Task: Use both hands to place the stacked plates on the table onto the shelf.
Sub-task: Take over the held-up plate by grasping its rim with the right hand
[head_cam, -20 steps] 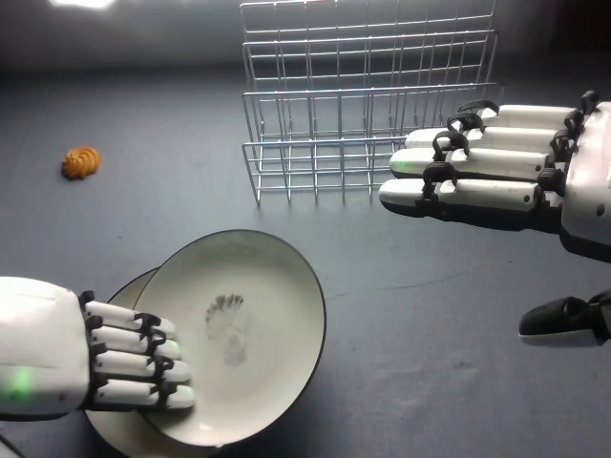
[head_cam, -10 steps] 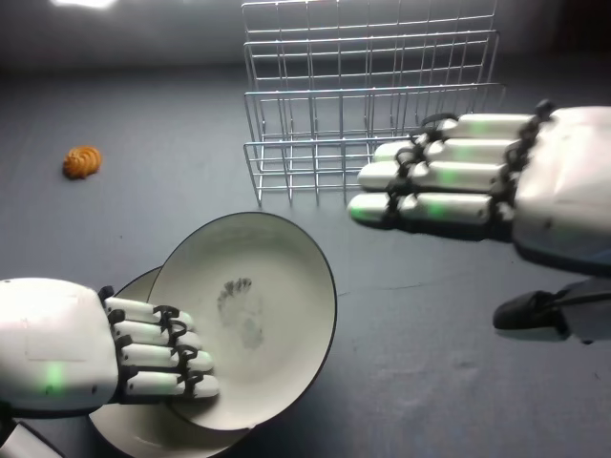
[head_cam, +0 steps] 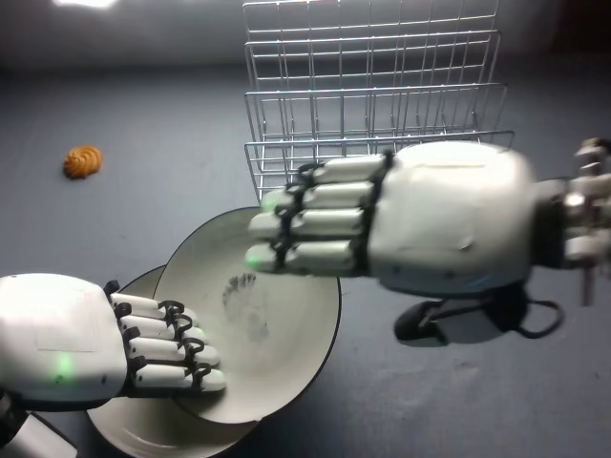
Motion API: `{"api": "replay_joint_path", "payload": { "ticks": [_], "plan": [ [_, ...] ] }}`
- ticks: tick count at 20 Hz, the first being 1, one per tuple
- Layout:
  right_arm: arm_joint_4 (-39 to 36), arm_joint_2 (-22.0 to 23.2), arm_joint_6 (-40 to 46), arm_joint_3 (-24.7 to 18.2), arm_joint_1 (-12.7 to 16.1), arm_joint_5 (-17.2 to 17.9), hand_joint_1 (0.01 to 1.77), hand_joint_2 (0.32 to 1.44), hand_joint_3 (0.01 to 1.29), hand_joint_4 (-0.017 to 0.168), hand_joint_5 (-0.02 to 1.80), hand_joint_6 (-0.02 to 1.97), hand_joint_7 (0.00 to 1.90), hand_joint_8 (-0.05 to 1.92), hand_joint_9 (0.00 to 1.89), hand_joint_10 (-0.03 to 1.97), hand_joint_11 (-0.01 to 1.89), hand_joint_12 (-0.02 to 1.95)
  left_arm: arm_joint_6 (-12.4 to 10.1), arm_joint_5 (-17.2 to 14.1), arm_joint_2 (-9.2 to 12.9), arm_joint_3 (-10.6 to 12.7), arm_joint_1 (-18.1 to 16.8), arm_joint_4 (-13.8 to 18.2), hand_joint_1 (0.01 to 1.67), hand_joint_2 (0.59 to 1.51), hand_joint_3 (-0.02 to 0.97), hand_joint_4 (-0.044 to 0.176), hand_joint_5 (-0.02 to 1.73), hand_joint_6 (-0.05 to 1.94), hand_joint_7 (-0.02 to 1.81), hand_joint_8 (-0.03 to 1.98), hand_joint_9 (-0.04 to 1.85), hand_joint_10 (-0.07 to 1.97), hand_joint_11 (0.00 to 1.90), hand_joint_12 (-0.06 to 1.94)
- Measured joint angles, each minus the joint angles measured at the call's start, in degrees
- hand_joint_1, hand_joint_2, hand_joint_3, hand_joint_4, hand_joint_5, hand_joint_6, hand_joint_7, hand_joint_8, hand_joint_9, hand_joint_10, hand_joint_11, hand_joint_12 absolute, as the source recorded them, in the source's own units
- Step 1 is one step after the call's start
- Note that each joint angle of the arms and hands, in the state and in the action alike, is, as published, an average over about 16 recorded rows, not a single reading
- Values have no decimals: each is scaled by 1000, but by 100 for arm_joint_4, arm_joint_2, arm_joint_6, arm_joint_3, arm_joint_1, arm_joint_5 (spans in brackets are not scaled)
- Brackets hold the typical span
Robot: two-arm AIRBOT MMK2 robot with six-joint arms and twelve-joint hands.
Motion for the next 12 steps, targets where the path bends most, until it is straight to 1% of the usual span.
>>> {"api": "replay_joint_path", "payload": {
  "ticks": [4,8,12],
  "plan": [
    [16,-616,-518,373,55,-238,1074,1010,24,-3,86,16,31,13,52,5,20,710,0,49,-18,-12,-1,-67,18,1065,14,4,-10,-12,-12,-22,14,2,13,12],
    [23,-1139,-966,741,56,-389,1093,1011,24,-3,96,17,41,13,62,5,20,756,0,83,-33,-21,-2,-114,18,1065,14,5,-11,-12,-12,-22,15,4,13,12],
    [32,-1536,-1294,1040,56,-456,1124,1016,24,-3,140,17,97,13,110,18,20,892,0,96,-39,-21,-2,-140,18,1064,14,5,-10,-13,-12,-22,16,5,14,12]
  ]
}}
